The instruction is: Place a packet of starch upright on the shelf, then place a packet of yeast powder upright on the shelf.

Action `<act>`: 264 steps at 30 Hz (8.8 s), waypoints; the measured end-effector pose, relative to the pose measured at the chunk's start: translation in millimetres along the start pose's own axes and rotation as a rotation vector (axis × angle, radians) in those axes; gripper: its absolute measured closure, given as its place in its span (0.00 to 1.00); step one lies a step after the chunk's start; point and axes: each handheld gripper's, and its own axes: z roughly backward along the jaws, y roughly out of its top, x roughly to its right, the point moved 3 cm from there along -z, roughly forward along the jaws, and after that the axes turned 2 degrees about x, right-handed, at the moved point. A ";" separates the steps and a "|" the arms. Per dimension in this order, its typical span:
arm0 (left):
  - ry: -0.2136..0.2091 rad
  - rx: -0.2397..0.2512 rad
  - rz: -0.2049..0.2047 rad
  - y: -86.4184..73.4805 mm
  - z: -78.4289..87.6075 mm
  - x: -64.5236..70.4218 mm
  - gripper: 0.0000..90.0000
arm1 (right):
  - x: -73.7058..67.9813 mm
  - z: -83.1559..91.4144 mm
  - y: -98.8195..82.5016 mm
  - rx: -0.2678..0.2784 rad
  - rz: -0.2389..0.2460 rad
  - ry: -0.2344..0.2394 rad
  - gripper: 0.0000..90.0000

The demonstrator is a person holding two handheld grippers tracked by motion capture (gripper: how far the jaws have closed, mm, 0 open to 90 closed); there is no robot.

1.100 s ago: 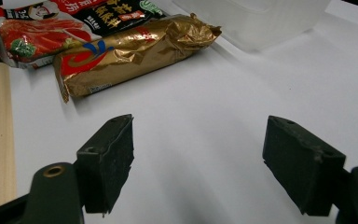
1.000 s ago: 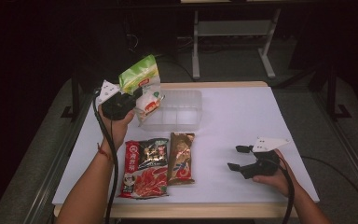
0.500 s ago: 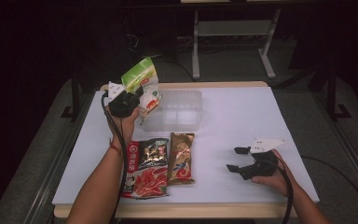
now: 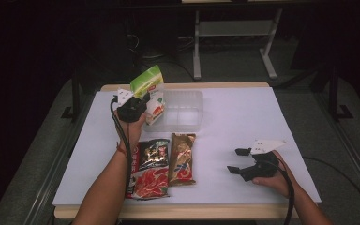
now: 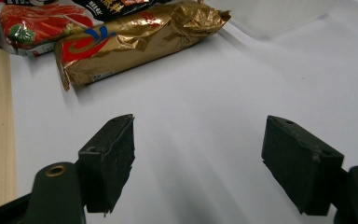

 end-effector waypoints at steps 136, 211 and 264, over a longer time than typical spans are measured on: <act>-0.632 -0.480 -0.318 -75.3 83.4 92.2 0.24 | -66.3 -99.8 44.7 -0.056 0.013 0.150 1.00; -0.565 -0.374 -0.116 -38.6 32.0 100.7 0.99 | 8.6 -30.7 34.9 0.003 0.043 -0.190 0.32; -0.179 0.109 -0.055 87.5 47.5 36.5 0.99 | 10.2 -32.9 34.9 0.007 0.024 -0.184 0.31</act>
